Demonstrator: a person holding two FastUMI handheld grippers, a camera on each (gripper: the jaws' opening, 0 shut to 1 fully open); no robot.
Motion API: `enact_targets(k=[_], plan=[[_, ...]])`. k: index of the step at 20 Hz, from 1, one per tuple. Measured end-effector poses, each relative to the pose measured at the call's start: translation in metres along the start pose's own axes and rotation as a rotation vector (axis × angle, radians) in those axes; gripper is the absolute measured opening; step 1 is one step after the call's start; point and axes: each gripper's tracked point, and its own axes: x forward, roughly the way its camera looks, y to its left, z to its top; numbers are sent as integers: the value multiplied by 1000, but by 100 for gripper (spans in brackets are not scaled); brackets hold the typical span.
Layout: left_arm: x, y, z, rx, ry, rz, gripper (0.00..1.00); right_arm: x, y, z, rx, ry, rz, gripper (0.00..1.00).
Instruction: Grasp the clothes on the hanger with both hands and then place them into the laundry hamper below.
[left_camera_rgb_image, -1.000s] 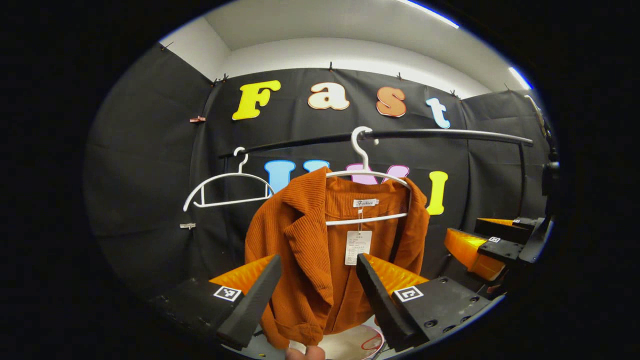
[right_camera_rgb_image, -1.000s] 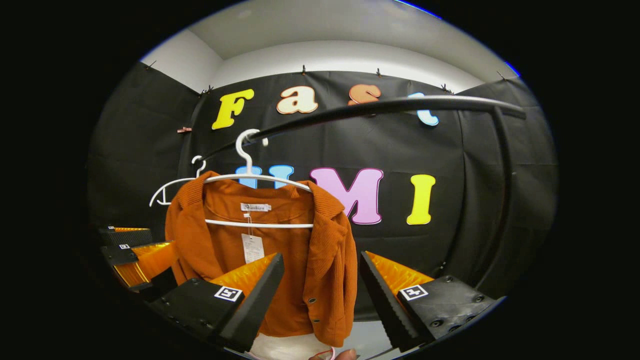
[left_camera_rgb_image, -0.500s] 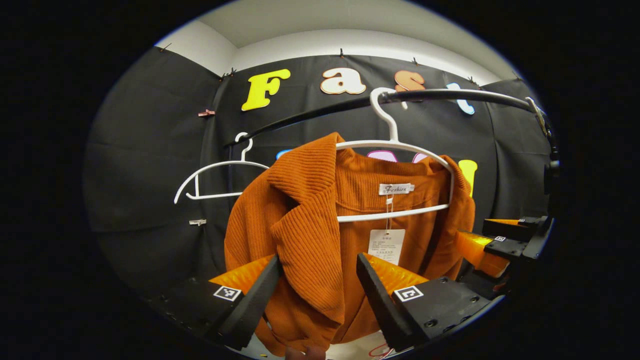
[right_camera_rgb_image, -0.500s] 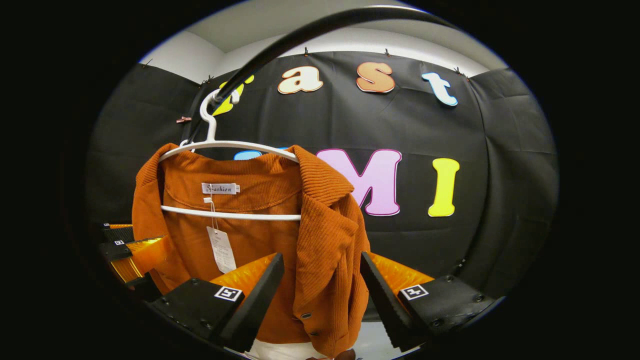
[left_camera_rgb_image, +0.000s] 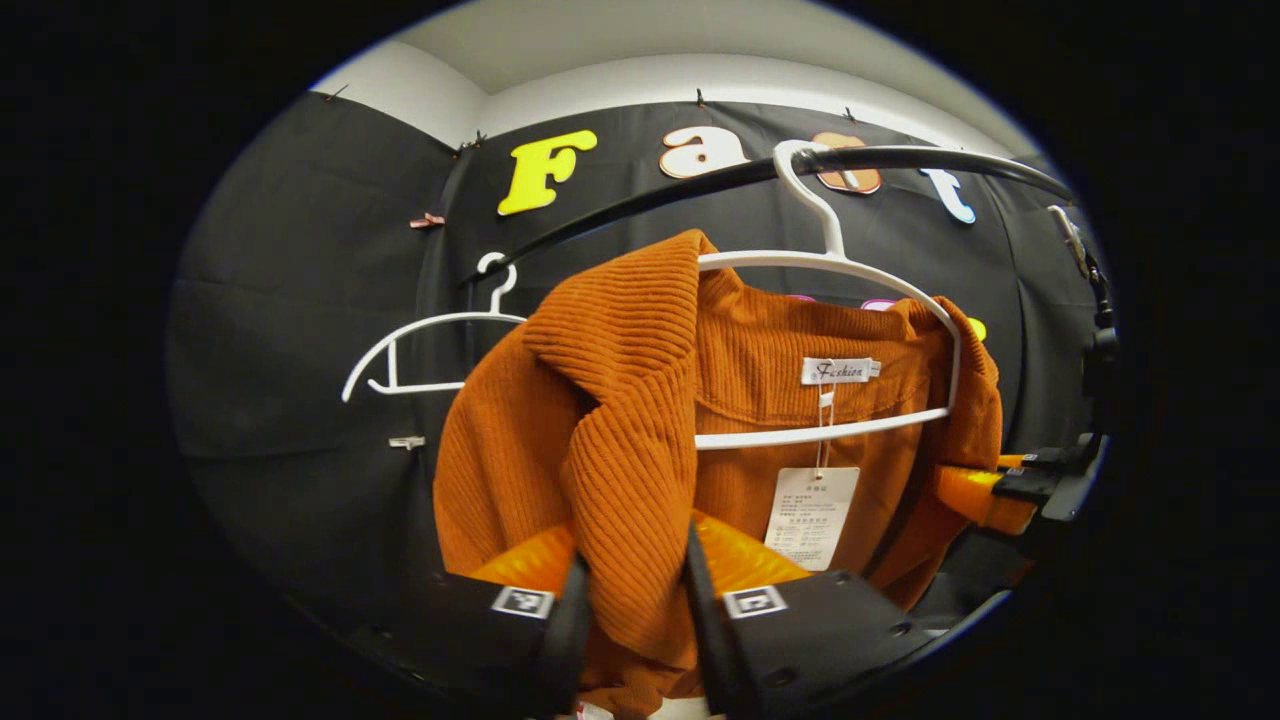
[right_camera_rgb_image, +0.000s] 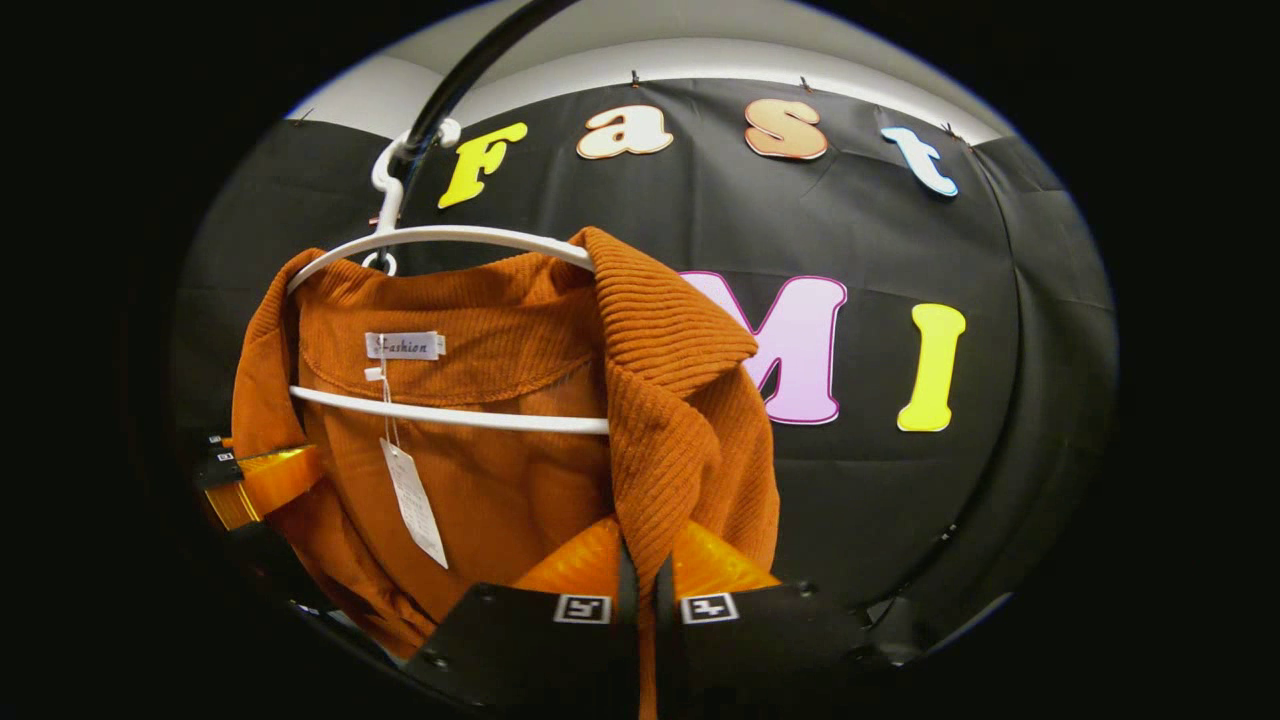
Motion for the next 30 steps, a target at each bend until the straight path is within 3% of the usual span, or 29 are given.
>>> enact_targets(k=[2, 7, 10, 12, 18, 24, 25, 30], plan=[[-1, 2, 0, -12, 26, -19, 9, 1, 8, -2, 63, 30, 68, 10], [-4, -10, 0, -27, 101, -86, 7, -6, 13, -6, 152, 150, 157, 10], [-7, -11, 2, -19, 156, -111, 7, -14, 10, -5, 206, 209, 172, 10], [-13, -10, 10, -23, 167, -124, 7, -20, 6, 1, 244, 214, 179, 5], [-25, 17, 45, -58, 116, -96, 6, -23, -4, 23, 304, 176, 167, 5], [-26, 49, 75, -100, 54, -35, 6, -18, -50, 65, 317, 45, 91, 4], [-26, 52, 83, -90, 41, -29, 5, -18, -58, 73, 307, 26, 75, 8], [-15, 75, 104, -86, 5, 4, 5, -5, -92, 90, 287, -29, -19, 5]])
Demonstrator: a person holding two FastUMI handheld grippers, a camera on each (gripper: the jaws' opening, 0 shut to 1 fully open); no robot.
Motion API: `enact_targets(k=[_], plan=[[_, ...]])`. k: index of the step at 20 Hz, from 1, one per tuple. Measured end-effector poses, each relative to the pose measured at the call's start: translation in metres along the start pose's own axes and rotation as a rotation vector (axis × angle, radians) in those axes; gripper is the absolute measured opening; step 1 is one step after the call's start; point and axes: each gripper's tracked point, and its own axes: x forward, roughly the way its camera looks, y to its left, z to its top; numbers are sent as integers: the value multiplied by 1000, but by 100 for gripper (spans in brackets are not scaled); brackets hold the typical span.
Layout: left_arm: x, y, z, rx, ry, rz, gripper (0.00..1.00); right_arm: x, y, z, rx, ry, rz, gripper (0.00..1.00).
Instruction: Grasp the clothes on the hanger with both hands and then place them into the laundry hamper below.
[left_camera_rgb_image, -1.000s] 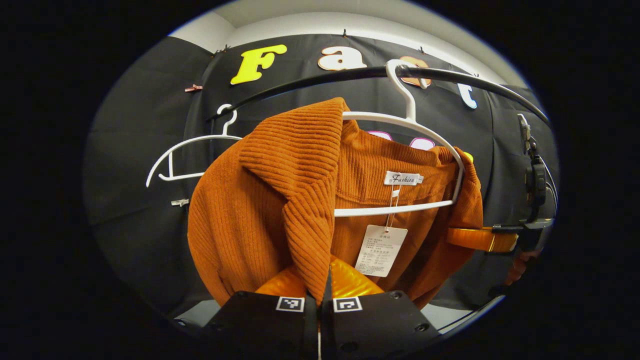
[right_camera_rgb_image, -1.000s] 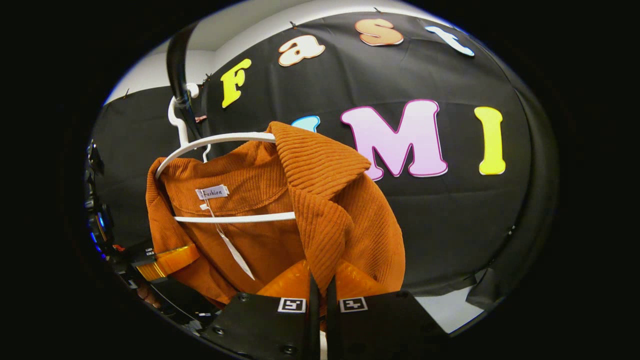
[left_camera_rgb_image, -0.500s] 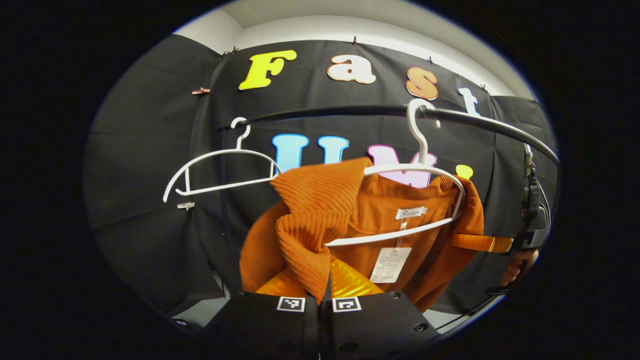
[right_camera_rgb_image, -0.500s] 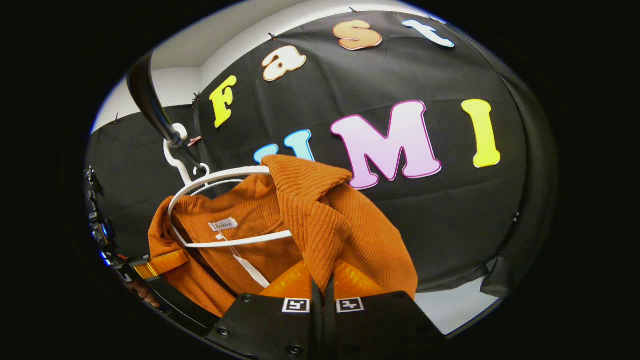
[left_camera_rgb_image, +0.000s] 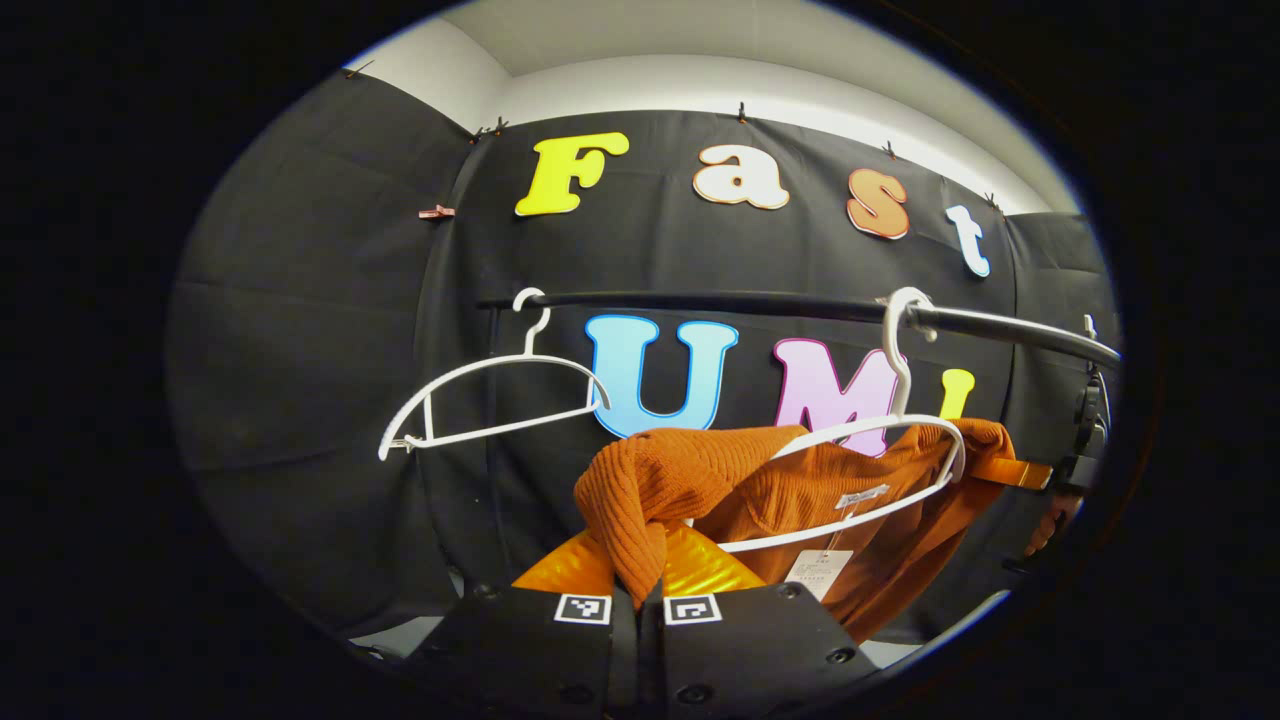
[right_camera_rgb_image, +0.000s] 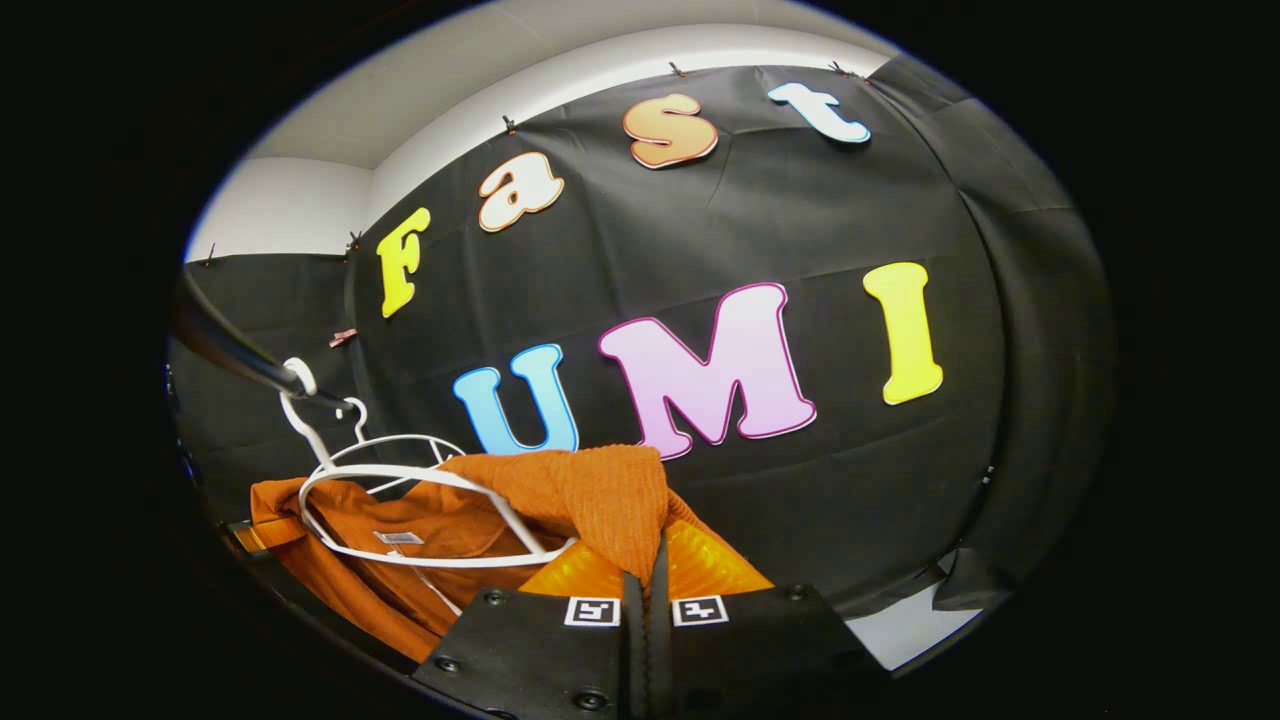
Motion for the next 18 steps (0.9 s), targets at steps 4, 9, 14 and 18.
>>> enact_targets(k=[4, 9, 14, 18], plan=[[12, 15, 6, -4, 1, 19, 5, 16, -12, -6, -7, 16, -26, 5], [24, 38, -13, -16, 38, 45, 5, 30, -19, -44, 19, 83, -37, 5], [33, 65, -50, -51, 117, 85, 5, 37, -10, -73, 2, 146, -18, 5], [32, 75, -90, -61, 183, 101, 5, 38, -15, -109, 17, 227, -27, 5]])
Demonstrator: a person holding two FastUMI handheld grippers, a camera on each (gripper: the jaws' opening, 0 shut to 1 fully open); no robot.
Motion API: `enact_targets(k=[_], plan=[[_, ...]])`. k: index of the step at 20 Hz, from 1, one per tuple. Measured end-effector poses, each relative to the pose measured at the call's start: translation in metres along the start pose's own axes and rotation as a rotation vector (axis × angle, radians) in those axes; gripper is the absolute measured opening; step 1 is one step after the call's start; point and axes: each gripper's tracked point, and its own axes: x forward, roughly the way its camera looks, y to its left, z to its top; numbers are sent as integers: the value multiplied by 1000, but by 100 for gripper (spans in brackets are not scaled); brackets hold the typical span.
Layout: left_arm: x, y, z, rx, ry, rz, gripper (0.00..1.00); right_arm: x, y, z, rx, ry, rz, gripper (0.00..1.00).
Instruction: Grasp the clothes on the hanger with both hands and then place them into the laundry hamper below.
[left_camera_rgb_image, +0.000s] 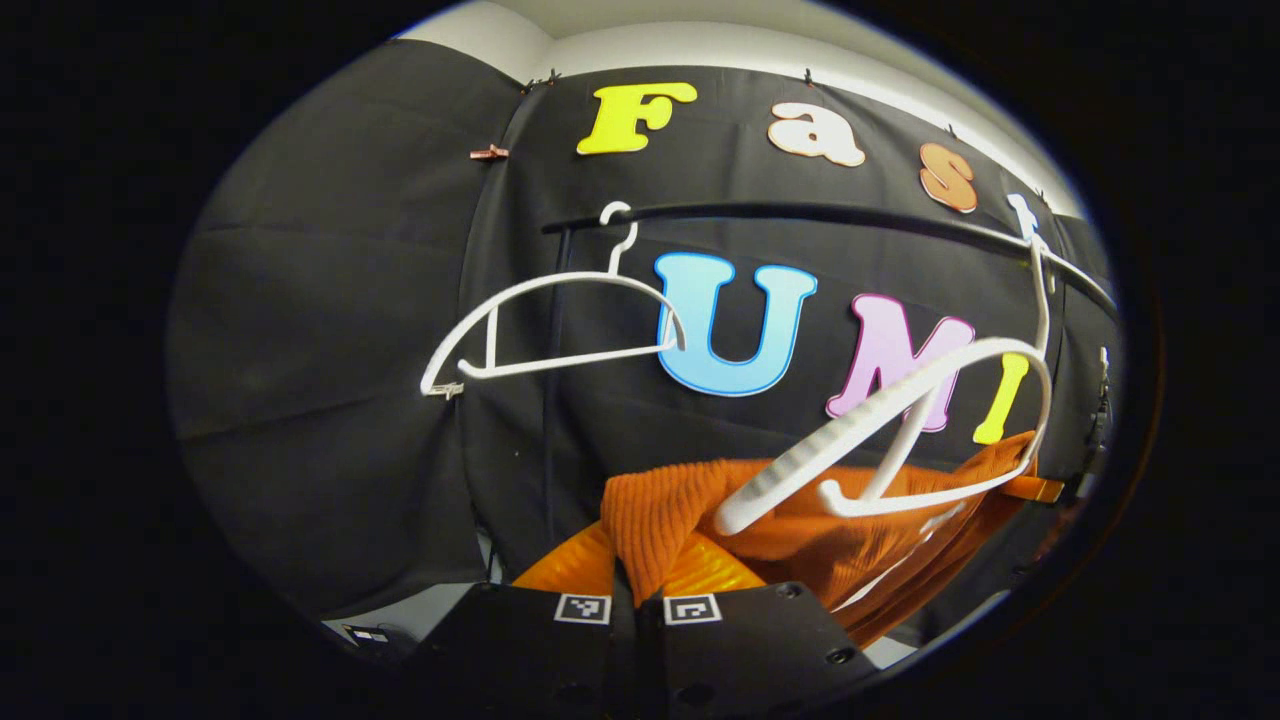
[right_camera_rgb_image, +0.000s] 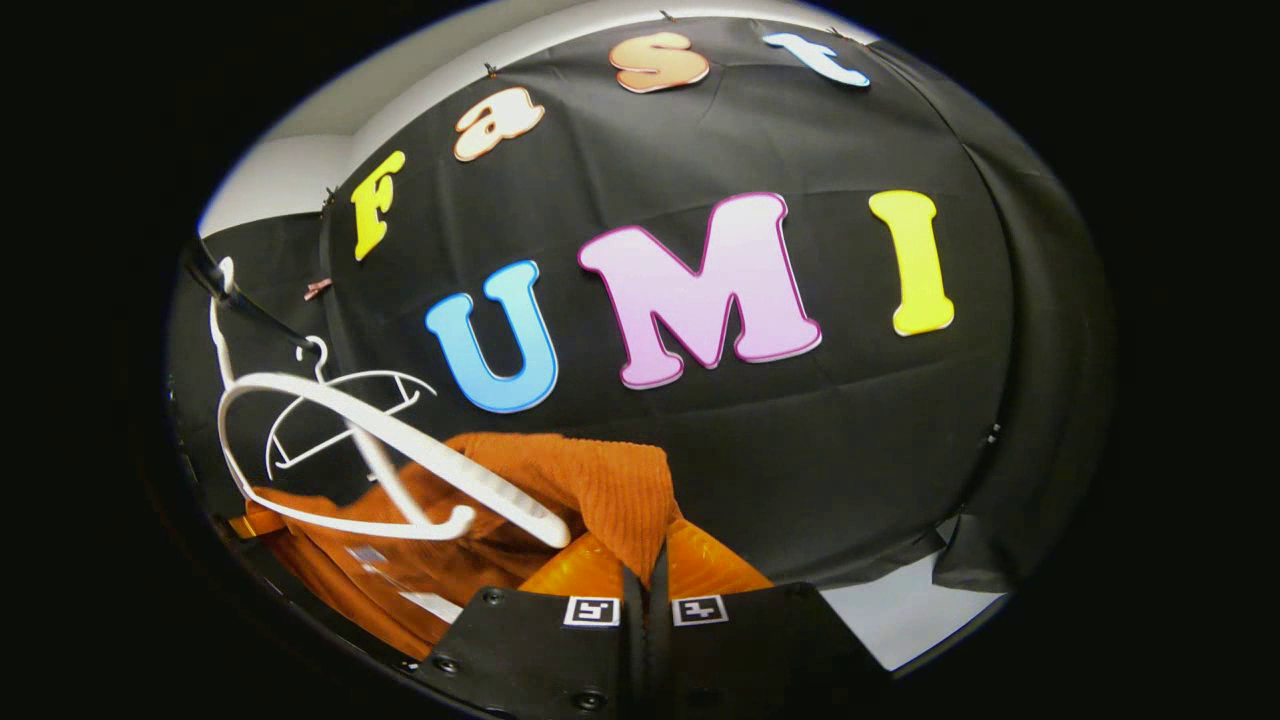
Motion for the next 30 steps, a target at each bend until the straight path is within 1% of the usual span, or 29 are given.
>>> enact_targets(k=[2, 3, 4, 6, 8, 10, 12, 15, 17, 19, 21, 25, 30], plan=[[2, -1, -22, -21, 37, -11, 5, -1, 2, -23, 48, 36, 14, 5], [2, -2, -32, -24, 52, -10, 5, -4, 4, -34, 61, 48, 22, 8], [2, -5, -43, -20, 67, -16, 5, -10, 11, -44, 82, 54, 45, 5], [-2, -12, -60, -13, 98, -39, 5, -23, 30, -59, 121, 63, 103, 5], [-6, -26, -69, -6, 107, -73, 5, -35, 46, -73, 127, 76, 152, 5], [-11, -45, -73, -1, 112, -125, 3, -48, 69, -85, 155, 98, 208, 5], [-20, -69, -73, 1, 106, -188, 5, -59, 98, -92, 198, 124, 274, 5], [-34, -109, -69, -16, 80, -315, 5, -81, 150, -93, 245, 133, 387, 5], [-39, -130, -64, -42, 71, -389, 5, -93, 177, -94, 275, 128, 433, 5], [-42, -145, -57, -59, 74, -444, 5, -98, 189, -95, 293, 122, 431, 4], [-40, -155, -57, -49, 78, -477, 5, -100, 194, -98, 292, 112, 413, 5], [-29, -165, -68, -56, 92, -501, 5, -95, 183, -109, 294, 114, 361, 5], [-20, -176, -102, -43, 107, -536, 5, -83, 166, -135, 293, 169, 340, 5]])
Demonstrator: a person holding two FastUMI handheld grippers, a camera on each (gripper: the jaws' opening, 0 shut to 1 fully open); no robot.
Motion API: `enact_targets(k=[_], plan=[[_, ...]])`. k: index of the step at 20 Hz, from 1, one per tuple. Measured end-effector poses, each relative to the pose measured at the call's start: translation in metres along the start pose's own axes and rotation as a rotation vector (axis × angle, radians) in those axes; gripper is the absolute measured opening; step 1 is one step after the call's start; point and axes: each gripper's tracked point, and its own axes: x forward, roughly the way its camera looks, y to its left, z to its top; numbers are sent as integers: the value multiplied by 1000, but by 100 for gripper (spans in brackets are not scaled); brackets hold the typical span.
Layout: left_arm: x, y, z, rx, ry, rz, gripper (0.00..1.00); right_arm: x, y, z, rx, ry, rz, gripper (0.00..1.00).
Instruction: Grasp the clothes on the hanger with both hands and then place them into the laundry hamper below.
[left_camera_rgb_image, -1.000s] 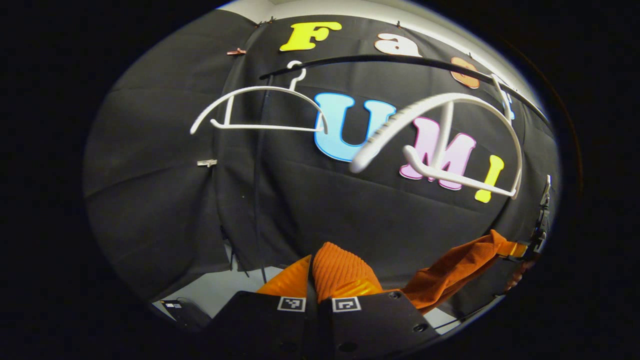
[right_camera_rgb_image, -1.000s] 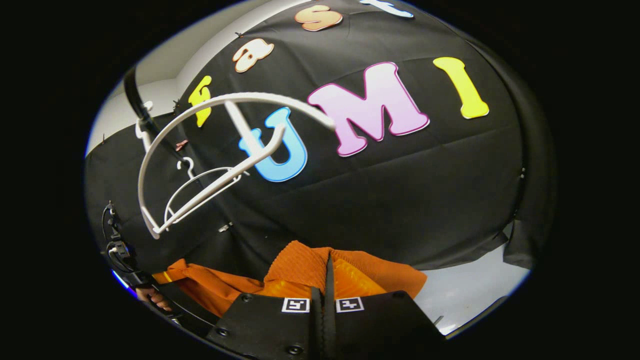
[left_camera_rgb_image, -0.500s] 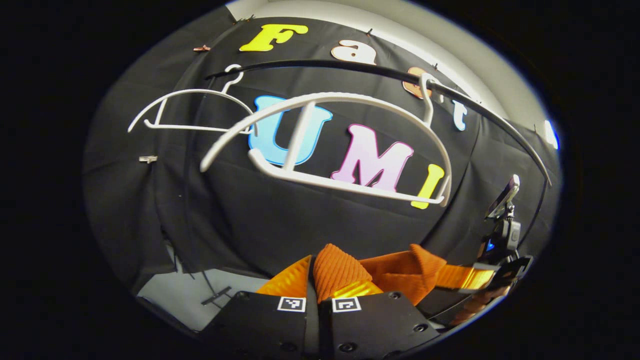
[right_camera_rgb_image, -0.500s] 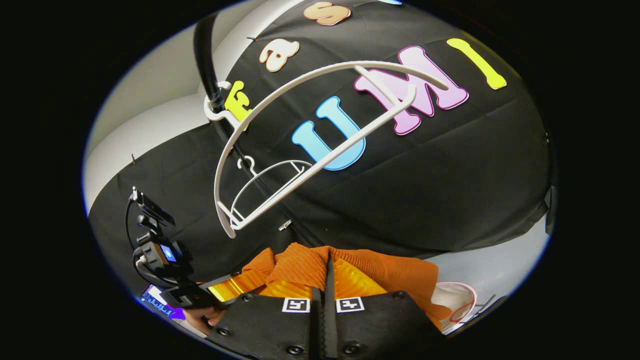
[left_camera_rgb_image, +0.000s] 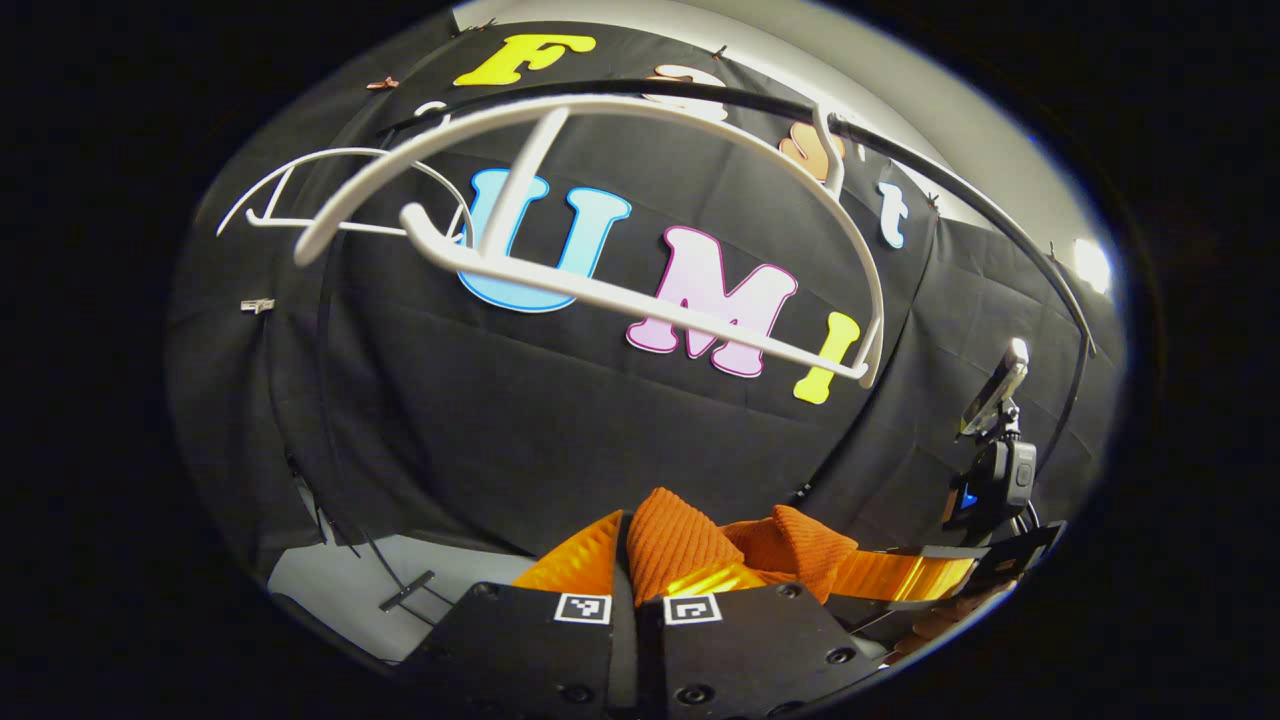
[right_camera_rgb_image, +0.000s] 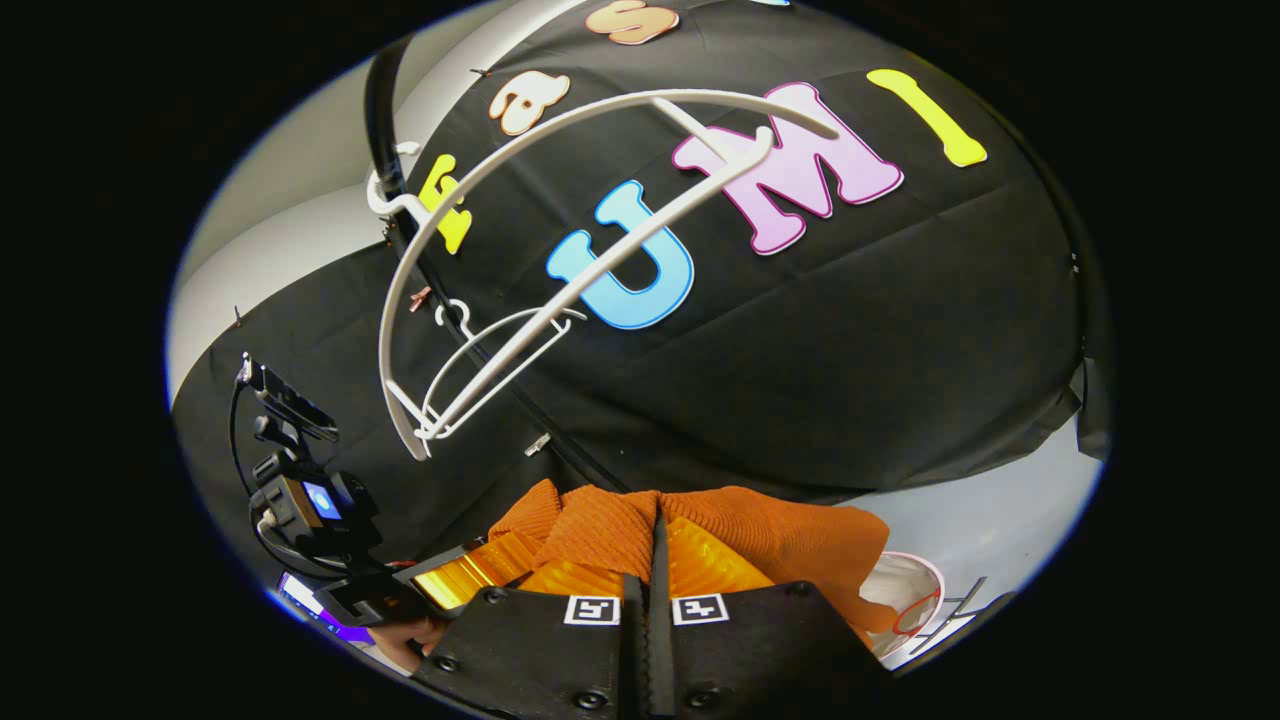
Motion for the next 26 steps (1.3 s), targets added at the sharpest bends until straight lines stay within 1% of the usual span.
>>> enact_targets(k=[3, 5, 7, 10, 13, 16, 19, 20, 21, 22, 23, 24, 26], plan=[[13, 8, -27, -19, 31, 11, 5, 11, -28, -18, -4, 52, -31, 5], [23, 13, -48, -12, 56, 22, 5, 16, -45, -30, -18, 90, -56, 5], [30, 16, -63, 1, 94, 48, 5, 24, -67, -47, -32, 135, -80, 4], [47, 40, -104, 11, 159, 92, 5, 36, -101, -74, -46, 210, -125, 5], [53, 61, -137, 24, 227, 132, 5, 40, -129, -101, -83, 279, -188, 5], [56, 85, -172, 45, 309, 188, 5, 40, -160, -133, -124, 362, -275, 5], [62, 99, -204, 37, 409, 241, 5, 40, -184, -160, -164, 443, -330, 5], [61, 104, -216, 40, 446, 259, 5, 37, -188, -168, -183, 467, -354, 5], [60, 107, -225, 46, 478, 264, 5, 37, -189, -177, -196, 489, -359, 6], [57, 111, -233, 65, 513, 276, 6, 38, -203, -183, -224, 511, -387, 7], [55, 115, -239, 102, 545, 299, 8, 29, -212, -185, -257, 533, -424, 18], [54, 117, -247, 134, 561, 307, 9, 27, -223, -187, -291, 545, -458, 39], [51, 118, -257, 156, 567, 306, 52, 29, -235, -193, -328, 555, -509, 80]])
